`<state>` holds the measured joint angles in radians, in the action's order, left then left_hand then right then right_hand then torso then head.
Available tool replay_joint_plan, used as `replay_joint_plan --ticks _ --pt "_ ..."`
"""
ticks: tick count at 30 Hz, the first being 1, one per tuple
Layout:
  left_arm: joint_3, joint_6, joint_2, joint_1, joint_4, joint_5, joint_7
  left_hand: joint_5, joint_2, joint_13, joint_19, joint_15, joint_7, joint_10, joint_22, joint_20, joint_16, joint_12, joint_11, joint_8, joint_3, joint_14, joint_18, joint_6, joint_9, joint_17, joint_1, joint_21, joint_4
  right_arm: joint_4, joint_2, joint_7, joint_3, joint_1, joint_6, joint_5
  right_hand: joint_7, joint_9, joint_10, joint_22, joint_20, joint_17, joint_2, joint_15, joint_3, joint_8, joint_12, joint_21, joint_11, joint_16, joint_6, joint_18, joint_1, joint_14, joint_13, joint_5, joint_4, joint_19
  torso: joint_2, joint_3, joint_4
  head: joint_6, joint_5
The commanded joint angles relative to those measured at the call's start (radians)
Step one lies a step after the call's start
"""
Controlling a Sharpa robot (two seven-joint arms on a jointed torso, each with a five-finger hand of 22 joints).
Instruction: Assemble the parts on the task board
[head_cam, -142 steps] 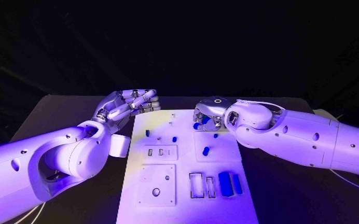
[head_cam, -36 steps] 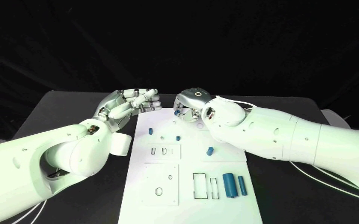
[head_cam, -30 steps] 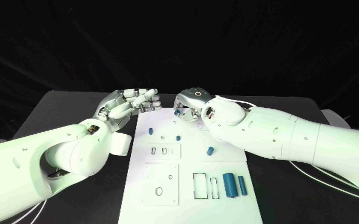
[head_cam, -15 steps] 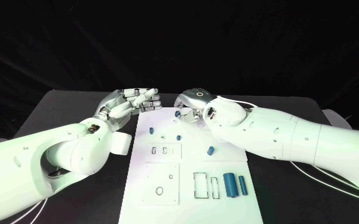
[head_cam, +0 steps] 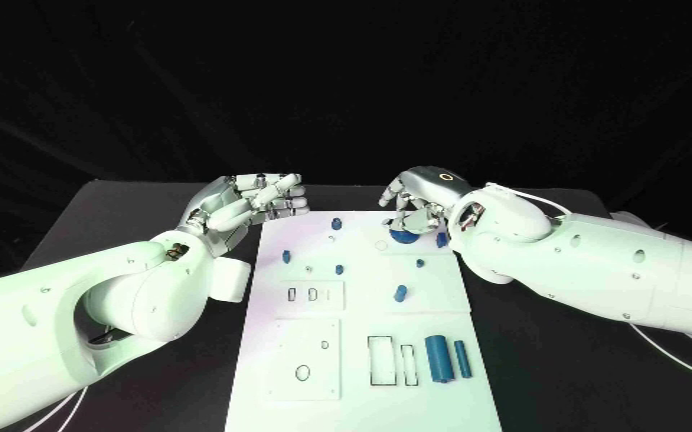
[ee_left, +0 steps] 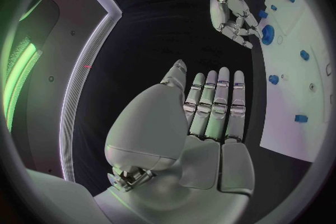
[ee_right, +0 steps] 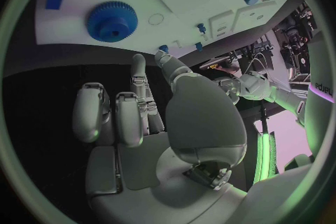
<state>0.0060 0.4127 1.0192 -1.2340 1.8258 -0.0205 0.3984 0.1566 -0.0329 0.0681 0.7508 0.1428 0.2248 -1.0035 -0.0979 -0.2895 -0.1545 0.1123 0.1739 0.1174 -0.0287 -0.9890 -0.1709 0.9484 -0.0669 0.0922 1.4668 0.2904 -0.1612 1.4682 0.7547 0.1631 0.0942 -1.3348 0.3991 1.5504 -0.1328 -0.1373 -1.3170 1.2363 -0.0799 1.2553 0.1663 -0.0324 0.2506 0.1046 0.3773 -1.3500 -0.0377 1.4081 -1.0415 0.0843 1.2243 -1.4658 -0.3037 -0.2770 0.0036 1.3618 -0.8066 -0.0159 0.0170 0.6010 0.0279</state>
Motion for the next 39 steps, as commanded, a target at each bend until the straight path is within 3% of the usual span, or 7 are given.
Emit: replay_joint_plan --ticks 1,3,4,9,22,39 --pt "0.001 -0.027 -0.001 -0.002 -0.001 -0.002 0.002 0.003 -0.009 -0.002 0.003 0.006 0.006 0.000 0.001 0.000 0.007 -0.005 0.009 -0.003 -0.001 -0.002 -0.006 -0.001 0.002 -0.001 0.001 -0.002 0.002 0.025 0.037 0.034 -0.001 -0.002 -0.088 -0.118 0.009 -0.006 0.000 0.041 0.003 0.081 0.003 0.001 -0.060 0.012 0.250 -0.026 -0.001 0.046 0.026 -0.018 0.000 -0.062 -0.237 -0.005 0.020 0.026 0.003 0.0001 -0.0077 -0.002 0.002" --pt "0.001 -0.028 -0.002 -0.002 -0.003 -0.002 0.002 0.003 -0.009 -0.002 0.003 0.006 0.006 0.000 0.001 0.000 0.007 -0.005 0.009 -0.003 -0.001 -0.002 -0.006 -0.001 0.002 -0.001 0.001 -0.002 0.002 0.031 0.056 0.038 -0.001 -0.002 -0.111 -0.127 0.007 -0.025 0.084 0.065 -0.003 0.142 -0.016 0.009 -0.137 0.051 0.672 -0.038 -0.010 0.083 0.057 -0.022 0.040 -0.070 -0.670 -0.019 0.050 0.036 0.004 0.0016 -0.0091 -0.001 0.001" --pt "0.001 -0.028 -0.002 -0.002 -0.003 -0.002 0.001 0.003 -0.009 -0.002 0.003 0.006 0.006 0.000 0.001 0.000 0.007 -0.005 0.009 -0.003 -0.001 -0.002 -0.006 -0.001 0.002 -0.001 0.001 -0.002 0.002 0.031 0.063 0.040 -0.001 -0.003 -0.119 -0.130 -0.001 -0.027 0.040 0.073 -0.006 0.164 -0.022 0.010 -0.152 0.057 0.752 -0.042 -0.013 0.094 0.066 -0.023 0.028 -0.074 -0.750 -0.022 0.066 0.040 0.004 0.0021 -0.0093 -0.001 0.002" --pt "0.001 -0.030 -0.003 -0.002 -0.006 -0.002 0.000 0.003 -0.009 -0.002 0.003 0.006 0.006 0.000 0.001 0.000 0.007 -0.005 0.009 -0.003 -0.001 -0.002 -0.006 -0.001 0.002 -0.001 0.001 -0.002 0.002 0.016 0.073 0.050 -0.002 -0.003 -0.150 -0.139 -0.008 -0.039 -0.032 0.100 -0.015 0.228 -0.029 0.020 -0.205 0.089 0.930 -0.056 -0.021 0.125 0.099 -0.027 0.046 -0.086 -0.940 -0.054 0.096 0.054 0.003 0.0018 -0.0078 -0.002 0.004" --pt "0.001 -0.031 -0.002 -0.002 -0.007 -0.002 -0.001 0.003 -0.009 -0.002 0.003 0.006 0.006 0.000 0.001 0.000 0.007 -0.005 0.009 -0.003 -0.001 -0.002 -0.006 -0.001 0.002 -0.001 0.001 -0.002 0.002 -0.048 0.029 0.052 -0.001 0.002 -0.179 -0.145 -0.016 -0.047 -0.055 0.120 -0.021 0.262 -0.040 0.027 -0.236 0.112 0.988 -0.067 -0.028 0.140 0.132 -0.031 0.071 -0.093 -1.005 -0.065 0.116 0.065 0.002 0.0004 -0.0082 0.006 0.002" --pt "0.001 -0.033 -0.003 -0.002 -0.010 -0.002 -0.002 0.003 -0.009 -0.002 0.003 0.006 0.006 0.000 0.001 0.000 0.007 -0.005 0.009 -0.003 -0.001 -0.002 -0.006 -0.001 0.002 -0.001 0.001 -0.002 0.002 -0.084 -0.010 0.056 0.001 0.005 -0.178 -0.107 -0.016 -0.050 -0.064 0.129 -0.023 0.269 -0.049 0.028 -0.237 0.122 1.003 -0.073 -0.029 0.144 0.134 -0.033 0.083 -0.094 -1.021 -0.076 0.118 0.070 0.003 0.0019 -0.0068 0.011 0.002"
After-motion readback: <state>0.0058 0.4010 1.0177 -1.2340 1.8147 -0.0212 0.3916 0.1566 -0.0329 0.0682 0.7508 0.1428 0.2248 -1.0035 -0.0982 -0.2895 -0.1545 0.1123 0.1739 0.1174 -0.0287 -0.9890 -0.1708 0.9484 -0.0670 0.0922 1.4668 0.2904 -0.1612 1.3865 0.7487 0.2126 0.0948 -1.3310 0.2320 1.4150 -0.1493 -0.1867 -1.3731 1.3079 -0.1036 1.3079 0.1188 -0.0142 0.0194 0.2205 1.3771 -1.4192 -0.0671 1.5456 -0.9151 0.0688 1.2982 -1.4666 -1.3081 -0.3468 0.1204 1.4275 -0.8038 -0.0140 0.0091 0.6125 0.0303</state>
